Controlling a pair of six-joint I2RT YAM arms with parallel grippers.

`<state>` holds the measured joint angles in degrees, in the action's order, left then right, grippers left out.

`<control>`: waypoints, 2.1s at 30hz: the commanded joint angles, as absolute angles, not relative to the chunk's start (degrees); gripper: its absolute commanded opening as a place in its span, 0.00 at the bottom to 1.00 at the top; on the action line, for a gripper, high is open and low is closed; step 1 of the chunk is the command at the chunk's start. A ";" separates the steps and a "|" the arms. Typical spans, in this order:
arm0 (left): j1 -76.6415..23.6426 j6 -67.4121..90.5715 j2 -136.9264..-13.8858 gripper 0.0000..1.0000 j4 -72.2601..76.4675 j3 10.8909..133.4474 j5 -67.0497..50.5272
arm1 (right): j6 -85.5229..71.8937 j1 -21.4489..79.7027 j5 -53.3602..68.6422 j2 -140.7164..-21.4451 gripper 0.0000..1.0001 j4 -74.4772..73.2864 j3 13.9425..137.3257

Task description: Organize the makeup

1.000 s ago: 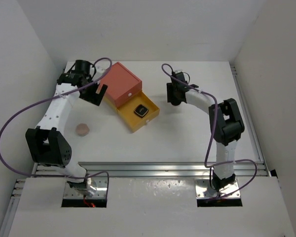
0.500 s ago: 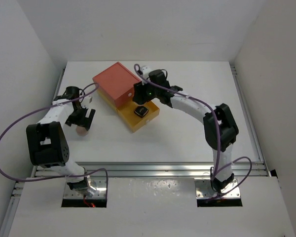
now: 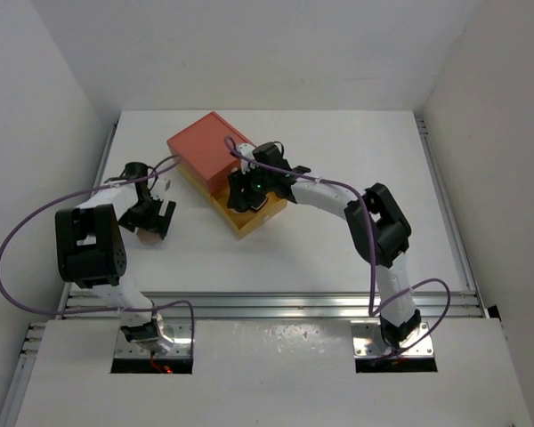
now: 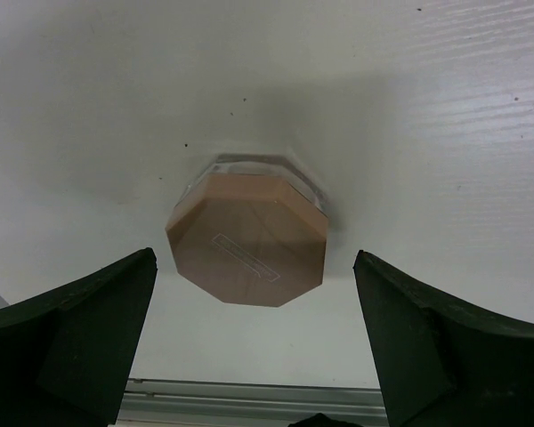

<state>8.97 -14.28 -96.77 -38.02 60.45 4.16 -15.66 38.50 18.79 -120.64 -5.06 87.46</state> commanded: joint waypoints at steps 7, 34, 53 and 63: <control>10.11 -13.45 -98.00 0.99 -35.42 58.89 3.26 | -14.15 38.58 18.90 -125.24 0.38 -7.29 90.53; 10.11 -13.97 -102.74 0.70 -33.66 60.03 0.09 | -12.04 38.15 18.28 -120.59 0.81 -5.98 92.46; 1.60 -33.30 -90.26 0.28 -62.30 88.93 -25.30 | -15.56 32.00 10.11 -102.05 0.78 -1.41 77.09; -22.76 -25.68 -101.23 0.31 -45.84 94.39 -11.37 | -17.14 28.21 5.46 -96.07 0.78 -0.79 68.92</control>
<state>-22.44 -29.19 -97.47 -55.81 94.83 -19.59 -16.08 28.93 8.05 -99.96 -3.14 70.72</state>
